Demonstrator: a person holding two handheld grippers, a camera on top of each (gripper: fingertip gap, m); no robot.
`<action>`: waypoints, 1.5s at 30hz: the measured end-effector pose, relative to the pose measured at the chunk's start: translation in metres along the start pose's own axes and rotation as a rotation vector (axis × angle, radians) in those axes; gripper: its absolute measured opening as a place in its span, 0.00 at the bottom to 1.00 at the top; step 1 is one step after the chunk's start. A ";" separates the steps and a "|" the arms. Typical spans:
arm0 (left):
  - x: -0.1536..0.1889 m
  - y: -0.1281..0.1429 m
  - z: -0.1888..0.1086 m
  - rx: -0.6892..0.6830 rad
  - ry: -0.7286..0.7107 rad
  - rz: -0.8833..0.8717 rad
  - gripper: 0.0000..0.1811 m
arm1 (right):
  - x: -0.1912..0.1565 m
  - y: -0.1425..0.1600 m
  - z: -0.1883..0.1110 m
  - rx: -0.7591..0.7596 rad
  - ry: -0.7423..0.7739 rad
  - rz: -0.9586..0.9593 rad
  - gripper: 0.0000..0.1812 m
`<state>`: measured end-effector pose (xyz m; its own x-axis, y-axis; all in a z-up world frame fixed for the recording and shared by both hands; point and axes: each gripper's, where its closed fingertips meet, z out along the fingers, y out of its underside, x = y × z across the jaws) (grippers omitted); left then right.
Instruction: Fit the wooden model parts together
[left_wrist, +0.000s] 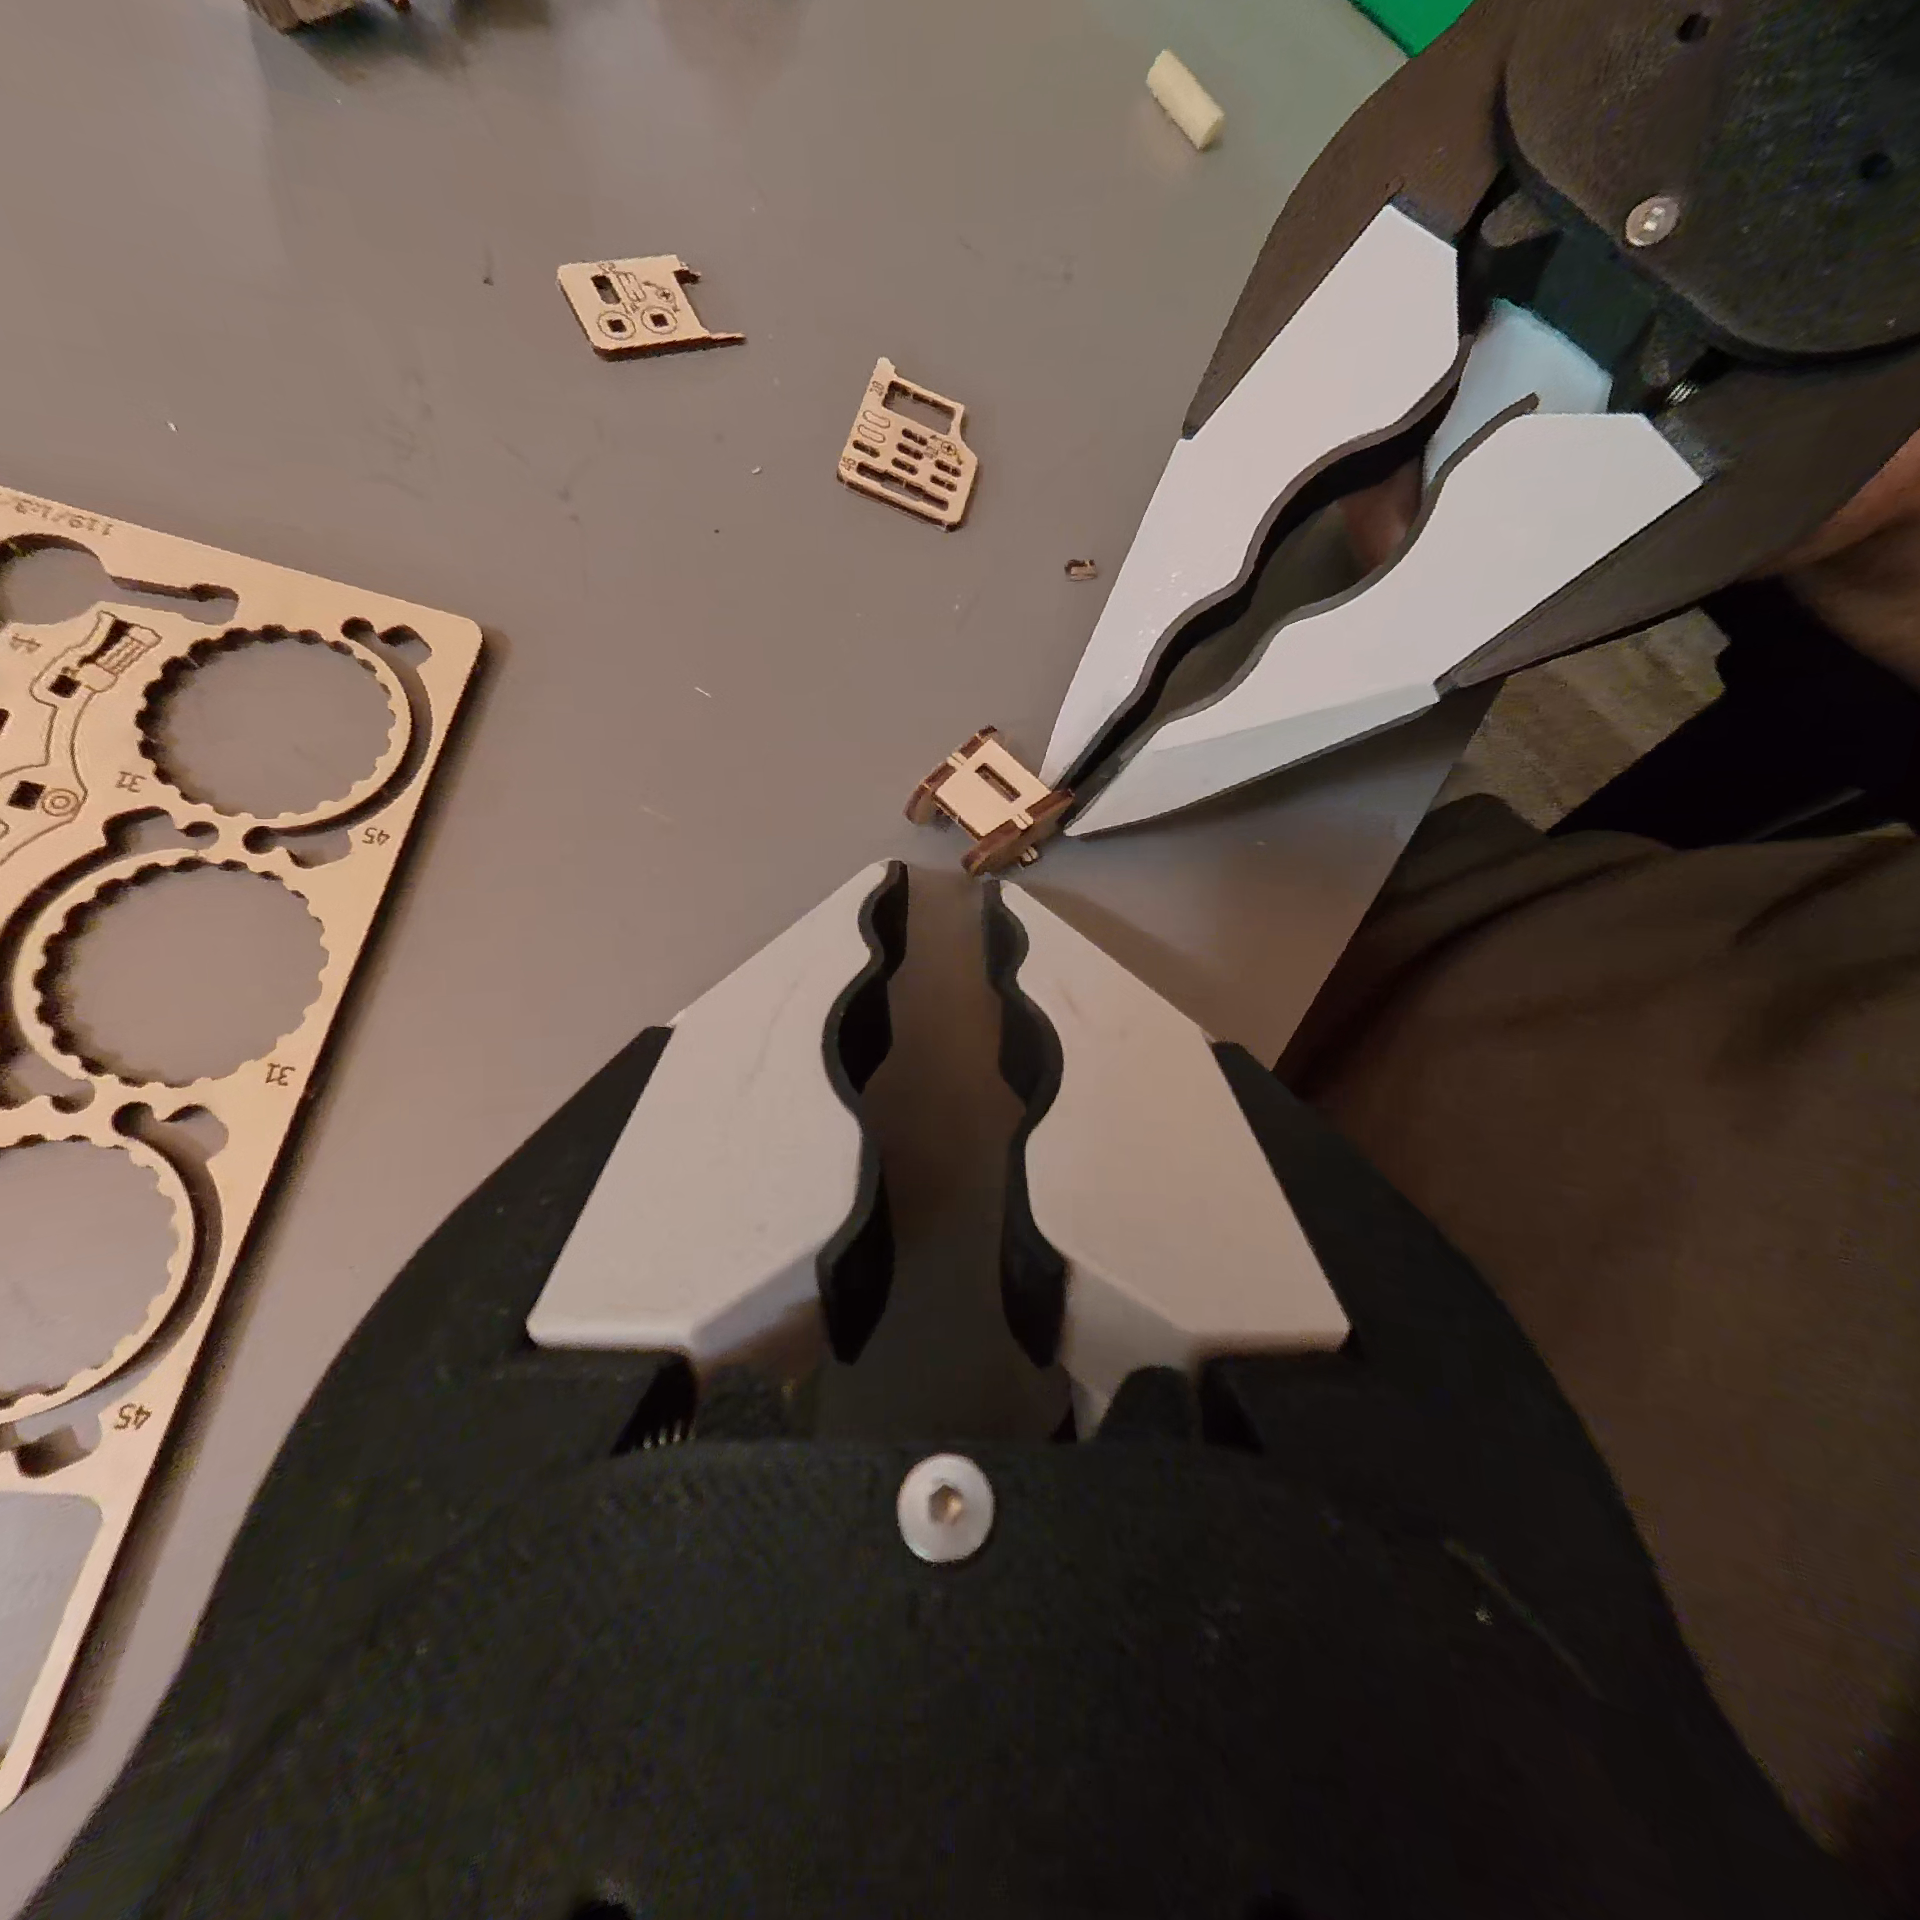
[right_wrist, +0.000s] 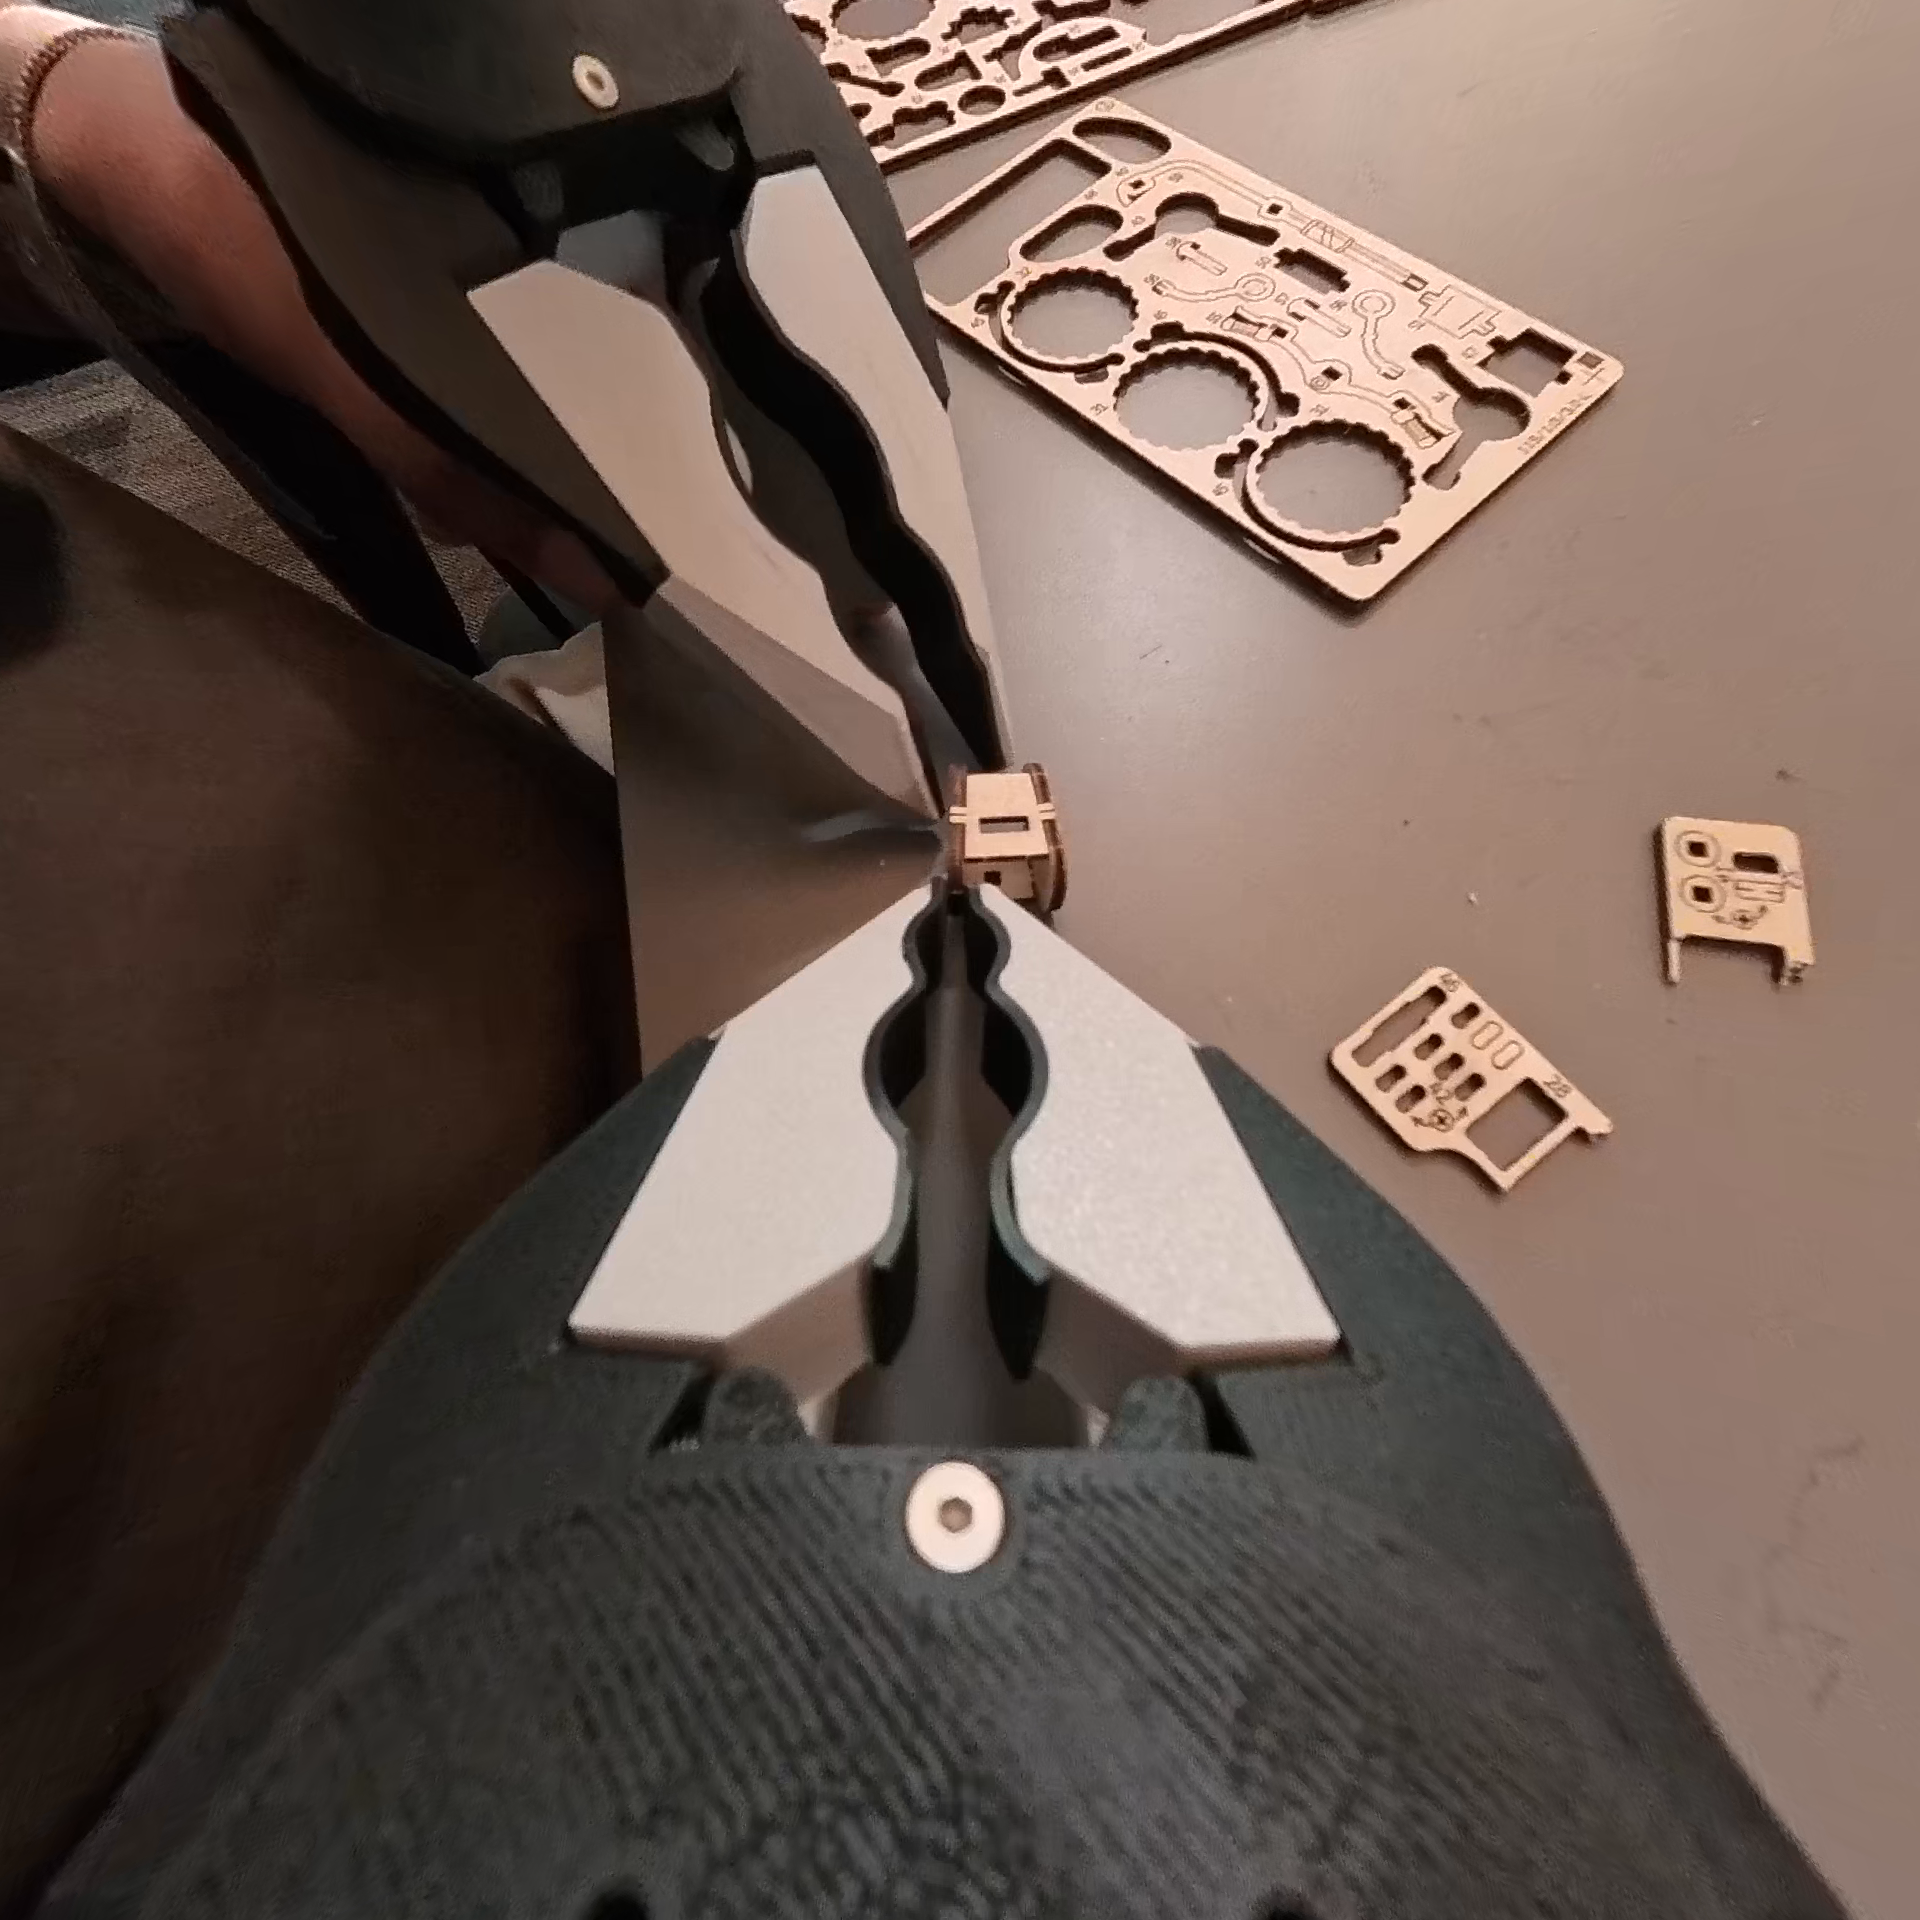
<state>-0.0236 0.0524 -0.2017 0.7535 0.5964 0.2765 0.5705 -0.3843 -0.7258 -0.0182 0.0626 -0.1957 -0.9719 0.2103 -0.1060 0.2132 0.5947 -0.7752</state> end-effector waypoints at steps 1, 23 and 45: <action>0.001 0.000 0.000 -0.001 -0.003 0.008 0.08 | 0.000 0.000 0.000 0.000 0.000 0.000 0.00; 0.000 0.001 0.002 -0.006 -0.142 0.116 0.17 | -0.002 -0.001 0.002 0.000 0.004 -0.004 0.00; -0.003 0.000 0.003 0.000 -0.162 0.122 0.17 | -0.002 -0.001 0.004 -0.006 0.013 0.000 0.01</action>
<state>-0.0270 0.0525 -0.2045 0.7546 0.6511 0.0813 0.4780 -0.4607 -0.7478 -0.0167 0.0584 -0.1966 -0.9706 0.2199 -0.0979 0.2136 0.5992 -0.7716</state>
